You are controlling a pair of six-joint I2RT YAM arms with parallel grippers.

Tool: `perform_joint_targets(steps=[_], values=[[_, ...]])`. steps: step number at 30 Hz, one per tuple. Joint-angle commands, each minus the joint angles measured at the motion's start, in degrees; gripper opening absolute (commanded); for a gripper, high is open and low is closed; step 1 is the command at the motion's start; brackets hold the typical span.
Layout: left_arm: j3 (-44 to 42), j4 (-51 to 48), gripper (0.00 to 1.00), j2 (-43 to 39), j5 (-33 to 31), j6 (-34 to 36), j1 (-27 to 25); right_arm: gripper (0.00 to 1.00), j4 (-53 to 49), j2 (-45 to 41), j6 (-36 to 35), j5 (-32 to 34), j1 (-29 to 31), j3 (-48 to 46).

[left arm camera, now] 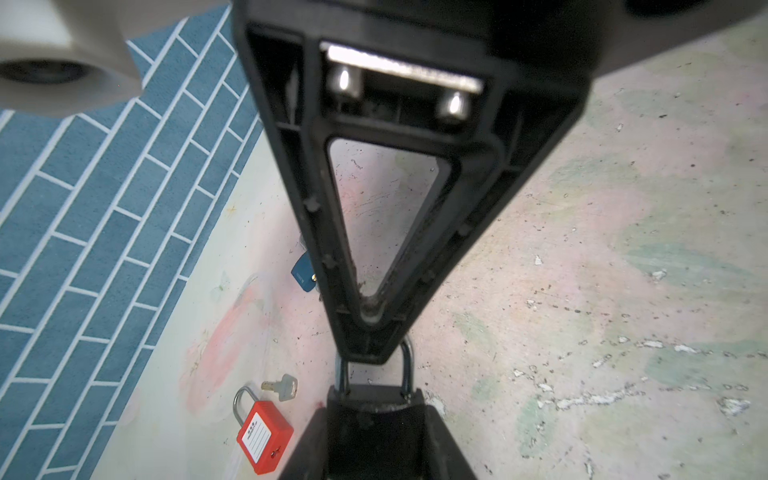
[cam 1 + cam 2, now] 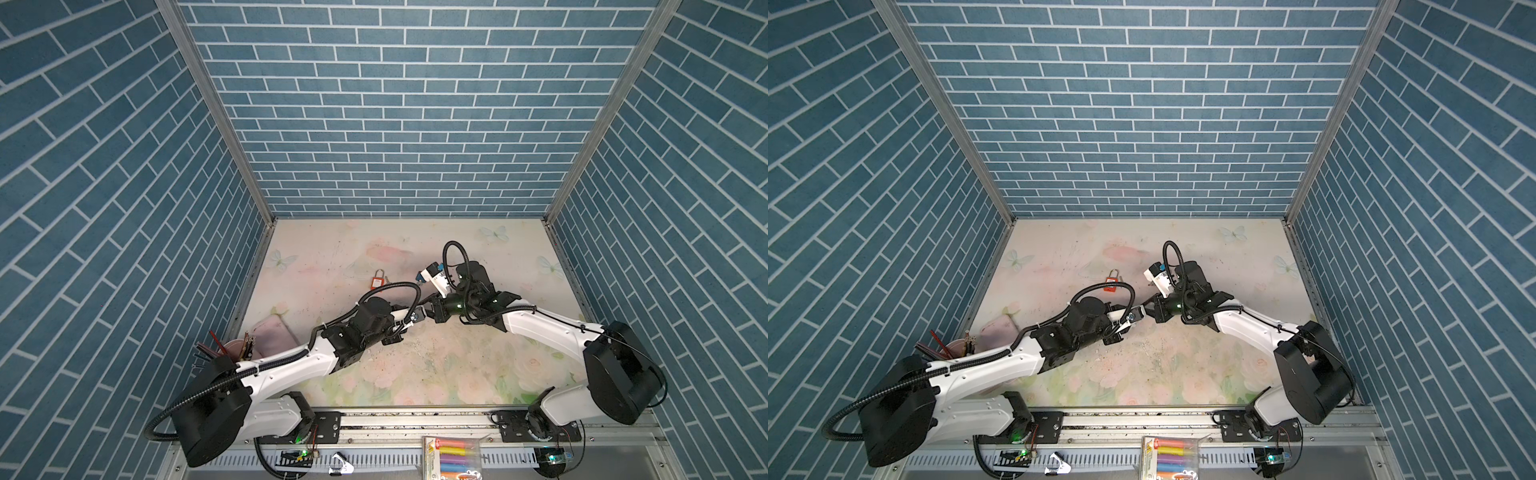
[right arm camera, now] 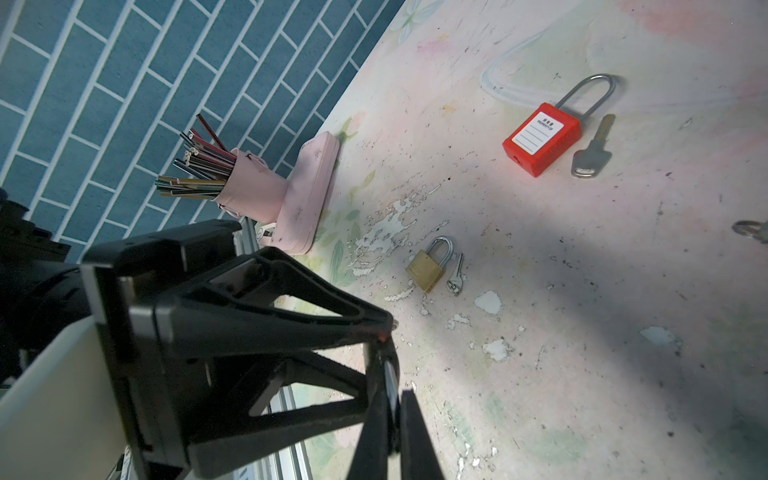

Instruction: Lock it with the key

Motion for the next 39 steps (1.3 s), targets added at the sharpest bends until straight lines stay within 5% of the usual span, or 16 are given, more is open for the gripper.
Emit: perform_joint_targets(steps=[1, 12, 21, 32, 39], values=[[9.18, 25.72, 0.00, -1.27, 10.19, -0.60, -2.39, 0.00, -2.02, 2.25, 0.02, -2.18, 2.67, -3.39], [10.66, 31.23, 0.00, 0.98, 9.64, -1.61, -2.41, 0.00, 1.44, 3.22, 2.24, -2.84, 3.82, -5.39], [6.70, 27.24, 0.00, 0.55, 0.36, -4.50, -2.31, 0.00, -3.24, 0.15, -0.07, 1.06, 1.55, -1.58], [1.69, 20.59, 0.00, 1.35, -8.18, -21.65, -2.23, 0.49, 5.21, -15.46, 1.80, 8.19, -6.25, -0.74], [4.03, 20.90, 0.00, 3.35, -6.45, -37.76, 1.08, 0.54, 20.44, -22.69, -0.62, 12.81, -6.15, -11.01]])
